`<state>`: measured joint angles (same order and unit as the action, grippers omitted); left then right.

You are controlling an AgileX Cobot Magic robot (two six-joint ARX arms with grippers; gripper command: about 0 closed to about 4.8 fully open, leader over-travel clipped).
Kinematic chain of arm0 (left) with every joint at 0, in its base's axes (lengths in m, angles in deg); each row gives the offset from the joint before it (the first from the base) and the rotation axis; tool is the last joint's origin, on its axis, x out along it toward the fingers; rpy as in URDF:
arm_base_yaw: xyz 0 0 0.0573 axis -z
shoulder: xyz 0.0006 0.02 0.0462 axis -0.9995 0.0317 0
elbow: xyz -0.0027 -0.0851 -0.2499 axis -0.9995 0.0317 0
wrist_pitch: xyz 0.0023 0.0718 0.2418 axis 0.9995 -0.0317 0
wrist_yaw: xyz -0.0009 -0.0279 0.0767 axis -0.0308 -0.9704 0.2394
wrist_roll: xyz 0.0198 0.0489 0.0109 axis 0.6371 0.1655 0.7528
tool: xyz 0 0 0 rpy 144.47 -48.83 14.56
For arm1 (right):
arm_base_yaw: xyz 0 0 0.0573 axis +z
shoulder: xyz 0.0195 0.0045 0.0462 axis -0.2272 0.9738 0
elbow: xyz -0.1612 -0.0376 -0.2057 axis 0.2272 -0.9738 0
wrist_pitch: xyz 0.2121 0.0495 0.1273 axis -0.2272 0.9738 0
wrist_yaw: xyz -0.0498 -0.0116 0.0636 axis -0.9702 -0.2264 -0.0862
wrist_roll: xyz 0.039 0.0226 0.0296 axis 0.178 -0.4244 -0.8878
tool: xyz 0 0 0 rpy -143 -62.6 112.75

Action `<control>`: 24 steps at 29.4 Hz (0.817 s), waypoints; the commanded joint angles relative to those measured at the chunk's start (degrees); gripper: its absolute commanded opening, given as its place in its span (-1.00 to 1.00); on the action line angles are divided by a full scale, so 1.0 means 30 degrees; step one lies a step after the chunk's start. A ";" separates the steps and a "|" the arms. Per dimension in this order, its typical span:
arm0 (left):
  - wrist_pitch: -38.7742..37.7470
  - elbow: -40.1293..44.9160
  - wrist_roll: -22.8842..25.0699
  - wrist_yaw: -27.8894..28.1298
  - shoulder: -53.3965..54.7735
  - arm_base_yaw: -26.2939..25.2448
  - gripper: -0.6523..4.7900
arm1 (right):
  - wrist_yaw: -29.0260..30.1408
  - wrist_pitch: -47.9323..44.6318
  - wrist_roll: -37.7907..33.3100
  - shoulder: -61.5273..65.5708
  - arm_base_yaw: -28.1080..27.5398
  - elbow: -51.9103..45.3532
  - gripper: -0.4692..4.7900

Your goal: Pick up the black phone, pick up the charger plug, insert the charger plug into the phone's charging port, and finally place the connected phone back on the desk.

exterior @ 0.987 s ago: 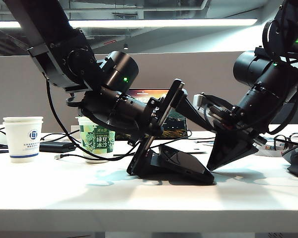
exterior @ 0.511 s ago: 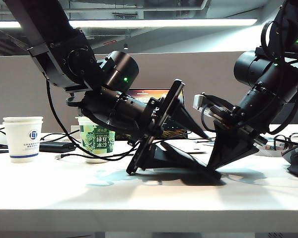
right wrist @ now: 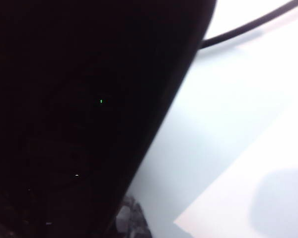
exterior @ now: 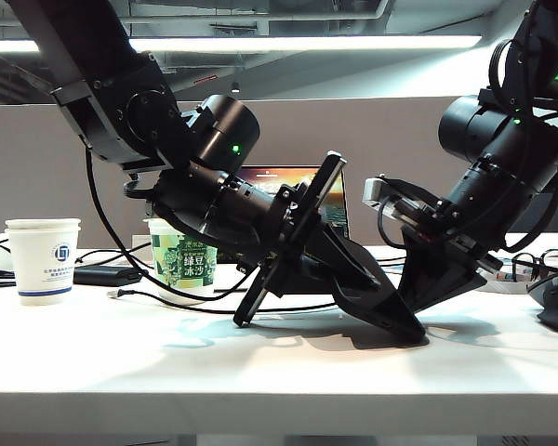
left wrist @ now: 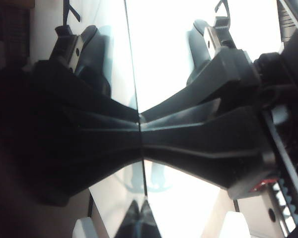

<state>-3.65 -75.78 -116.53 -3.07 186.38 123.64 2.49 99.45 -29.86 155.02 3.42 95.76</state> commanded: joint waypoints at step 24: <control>0.0692 0.0029 0.5268 0.0007 -0.4102 0.0248 -0.78 | -0.3439 0.3344 0.0124 -0.4852 -0.1588 0.3453 -0.83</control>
<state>-3.39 -75.23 -102.63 -2.64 175.39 124.21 -7.85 109.99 -29.64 141.78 -1.17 105.86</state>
